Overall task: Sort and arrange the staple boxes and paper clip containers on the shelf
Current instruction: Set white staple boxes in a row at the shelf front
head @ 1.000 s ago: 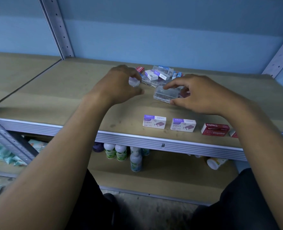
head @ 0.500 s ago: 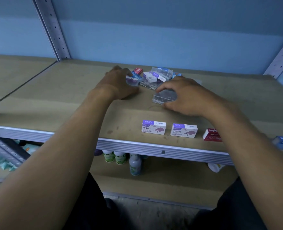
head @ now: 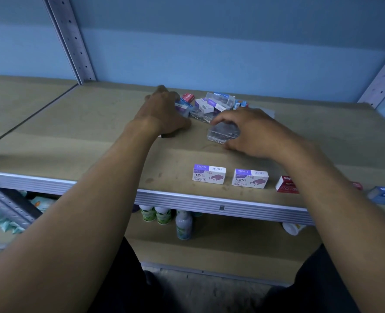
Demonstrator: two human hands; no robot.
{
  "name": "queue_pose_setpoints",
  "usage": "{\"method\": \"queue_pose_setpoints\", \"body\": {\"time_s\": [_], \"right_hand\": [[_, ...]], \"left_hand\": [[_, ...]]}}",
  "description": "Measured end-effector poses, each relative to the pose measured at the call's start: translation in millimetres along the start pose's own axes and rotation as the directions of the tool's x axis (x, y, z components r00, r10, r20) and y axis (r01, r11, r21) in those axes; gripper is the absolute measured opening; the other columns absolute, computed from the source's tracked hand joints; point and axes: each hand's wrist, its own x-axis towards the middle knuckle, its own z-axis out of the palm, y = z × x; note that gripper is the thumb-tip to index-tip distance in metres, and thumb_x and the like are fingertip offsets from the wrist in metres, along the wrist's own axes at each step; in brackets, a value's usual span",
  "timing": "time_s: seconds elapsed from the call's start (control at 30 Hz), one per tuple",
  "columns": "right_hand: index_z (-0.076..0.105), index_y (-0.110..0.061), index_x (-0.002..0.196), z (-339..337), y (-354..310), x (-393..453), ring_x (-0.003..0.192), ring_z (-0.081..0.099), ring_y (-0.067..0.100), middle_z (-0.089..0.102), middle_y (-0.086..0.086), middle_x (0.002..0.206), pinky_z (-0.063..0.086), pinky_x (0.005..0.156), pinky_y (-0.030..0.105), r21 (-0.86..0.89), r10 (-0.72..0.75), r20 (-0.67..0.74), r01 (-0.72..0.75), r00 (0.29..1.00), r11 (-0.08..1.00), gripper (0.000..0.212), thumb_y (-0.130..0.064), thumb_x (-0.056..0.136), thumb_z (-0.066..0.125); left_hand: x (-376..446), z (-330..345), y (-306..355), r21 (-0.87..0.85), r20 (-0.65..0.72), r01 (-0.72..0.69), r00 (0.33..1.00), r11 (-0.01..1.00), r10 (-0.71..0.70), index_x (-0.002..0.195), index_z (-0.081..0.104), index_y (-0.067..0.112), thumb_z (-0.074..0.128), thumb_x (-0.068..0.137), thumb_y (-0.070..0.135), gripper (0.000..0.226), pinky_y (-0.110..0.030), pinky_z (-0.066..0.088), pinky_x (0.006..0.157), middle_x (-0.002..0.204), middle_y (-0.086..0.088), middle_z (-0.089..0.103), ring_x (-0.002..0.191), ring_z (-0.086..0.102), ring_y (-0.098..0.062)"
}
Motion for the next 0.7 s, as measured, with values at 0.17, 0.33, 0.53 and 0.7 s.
{"method": "queue_pose_setpoints", "body": {"time_s": [0.17,0.33,0.53,0.7], "right_hand": [[0.061,-0.042,0.129,-1.7,-1.3,-1.4,0.104,0.052,0.007,0.061,-0.007,0.126,0.036,0.083,0.019,0.057,0.016,0.002,-0.016,1.000,0.998,0.053,-0.019,0.082,0.072],[0.067,-0.042,0.120,-10.1,-4.4,-7.9,0.097,0.062,0.006,0.065,-0.015,0.110,0.043,0.076,0.015,0.185,0.039,-0.049,-0.029,0.998,0.982,0.042,-0.029,0.080,0.073],[0.072,-0.045,0.105,-24.2,-0.8,-19.5,0.074,0.060,-0.014,0.070,-0.027,0.091,0.043,0.068,0.015,0.312,0.096,-0.074,-0.069,0.993,0.947,0.029,-0.039,0.078,0.064],[0.077,-0.035,0.104,-24.9,8.7,-23.0,0.078,0.063,-0.004,0.074,-0.020,0.092,0.048,0.079,0.022,0.371,0.135,-0.026,-0.116,0.991,0.921,0.024,-0.031,0.086,0.062]], "left_hand": [[0.2,-6.4,6.5,-0.047,-0.045,-0.052,0.998,0.998,0.050,0.122,0.060,0.021,0.078,0.073,0.043,0.056,-0.037,0.050,0.092,0.128,-0.005,0.042,0.116,0.049,-0.028],[-7.4,-18.7,10.8,-0.091,-0.079,-0.109,0.992,0.990,0.102,0.112,0.054,0.021,0.084,0.068,0.042,0.057,-0.029,0.041,0.072,0.113,-0.002,0.051,0.097,0.051,-0.020],[-25.4,-26.7,12.0,-0.139,-0.043,-0.148,0.989,0.979,0.144,0.105,0.053,0.025,0.089,0.057,0.050,0.065,-0.019,0.034,0.056,0.106,0.004,0.051,0.084,0.046,-0.008],[-40.2,-27.9,16.7,-0.123,0.038,-0.170,0.984,0.978,0.176,0.101,0.058,0.030,0.089,0.052,0.056,0.063,-0.013,0.033,0.059,0.104,0.006,0.047,0.083,0.046,-0.004]]}}
